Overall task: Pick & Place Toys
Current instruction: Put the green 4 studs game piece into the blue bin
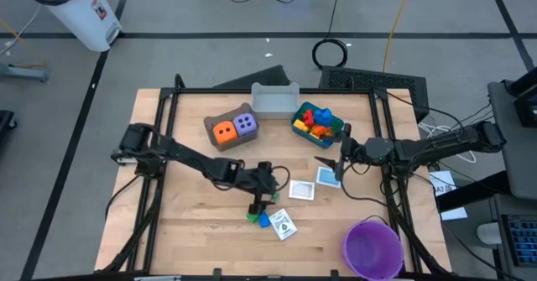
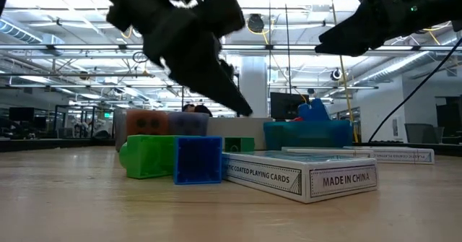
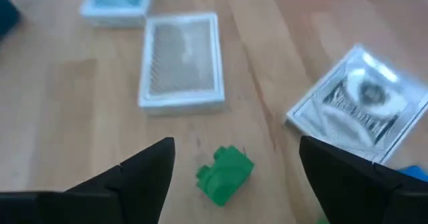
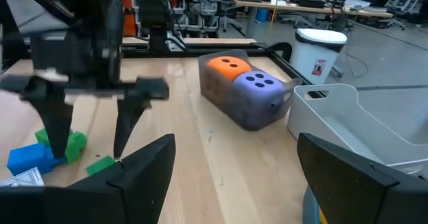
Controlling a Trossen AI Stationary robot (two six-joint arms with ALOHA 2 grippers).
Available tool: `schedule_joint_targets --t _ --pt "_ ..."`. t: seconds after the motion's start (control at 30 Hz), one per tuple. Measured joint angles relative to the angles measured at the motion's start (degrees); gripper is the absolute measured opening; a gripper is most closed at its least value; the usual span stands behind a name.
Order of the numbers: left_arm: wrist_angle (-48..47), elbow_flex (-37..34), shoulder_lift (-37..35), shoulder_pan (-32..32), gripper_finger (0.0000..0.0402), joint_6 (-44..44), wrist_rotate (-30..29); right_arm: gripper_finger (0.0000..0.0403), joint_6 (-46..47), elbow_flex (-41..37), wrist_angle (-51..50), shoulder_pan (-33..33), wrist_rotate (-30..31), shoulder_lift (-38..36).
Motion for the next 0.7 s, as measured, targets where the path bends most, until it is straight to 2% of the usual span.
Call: schedule_joint_targets --t 0.2,0.37,0.7 --pt "0.1 -0.1 5.4 -0.2 0.0301 1.2 0.6 0.0309 0.1 0.0 0.0 -0.1 0.0 0.0" --pt "2.1 0.0 6.0 0.2 0.0272 1.8 0.3 0.0309 0.2 0.0 0.1 -0.1 0.0 0.0" --pt "1.5 0.0 6.0 0.2 0.0182 1.7 -0.3 0.0309 0.2 0.0 0.0 -0.1 0.0 0.0"
